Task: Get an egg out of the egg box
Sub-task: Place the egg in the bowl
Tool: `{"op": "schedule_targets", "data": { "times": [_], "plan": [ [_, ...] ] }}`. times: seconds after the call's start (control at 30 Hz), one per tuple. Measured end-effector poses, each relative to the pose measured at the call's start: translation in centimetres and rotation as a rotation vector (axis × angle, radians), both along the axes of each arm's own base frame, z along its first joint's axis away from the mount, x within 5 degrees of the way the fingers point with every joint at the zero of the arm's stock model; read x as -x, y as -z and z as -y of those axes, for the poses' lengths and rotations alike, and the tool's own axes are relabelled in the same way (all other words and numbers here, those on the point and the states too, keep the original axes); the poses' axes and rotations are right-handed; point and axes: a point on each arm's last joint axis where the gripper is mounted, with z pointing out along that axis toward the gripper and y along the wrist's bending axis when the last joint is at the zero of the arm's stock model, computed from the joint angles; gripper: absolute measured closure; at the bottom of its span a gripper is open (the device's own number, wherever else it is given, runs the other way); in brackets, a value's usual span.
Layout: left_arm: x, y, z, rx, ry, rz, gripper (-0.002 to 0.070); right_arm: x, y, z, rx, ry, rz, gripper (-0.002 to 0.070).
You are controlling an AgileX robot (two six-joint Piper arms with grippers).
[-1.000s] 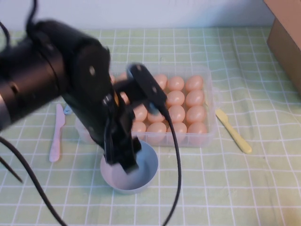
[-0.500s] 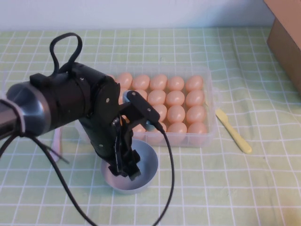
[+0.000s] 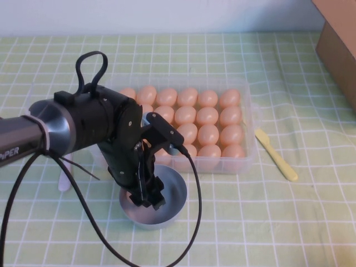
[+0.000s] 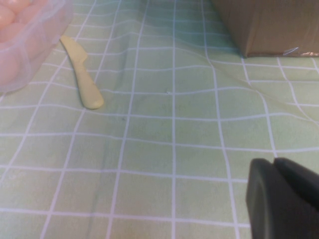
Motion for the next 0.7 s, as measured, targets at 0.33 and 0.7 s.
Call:
{"op": "schedule_targets", "data": {
  "times": [0.33, 0.7],
  "plan": [
    [-0.32, 0.8, 0.23, 0.001, 0.001, 0.0, 0.0265, 0.0, 0.0, 0.0, 0.0, 0.0, 0.0, 0.0694],
    [-0.17, -0.1, 0.12, 0.023, -0.038, 0.017, 0.0125, 0.0, 0.0, 0.0, 0.0, 0.0, 0.0, 0.0694]
  ]
}}
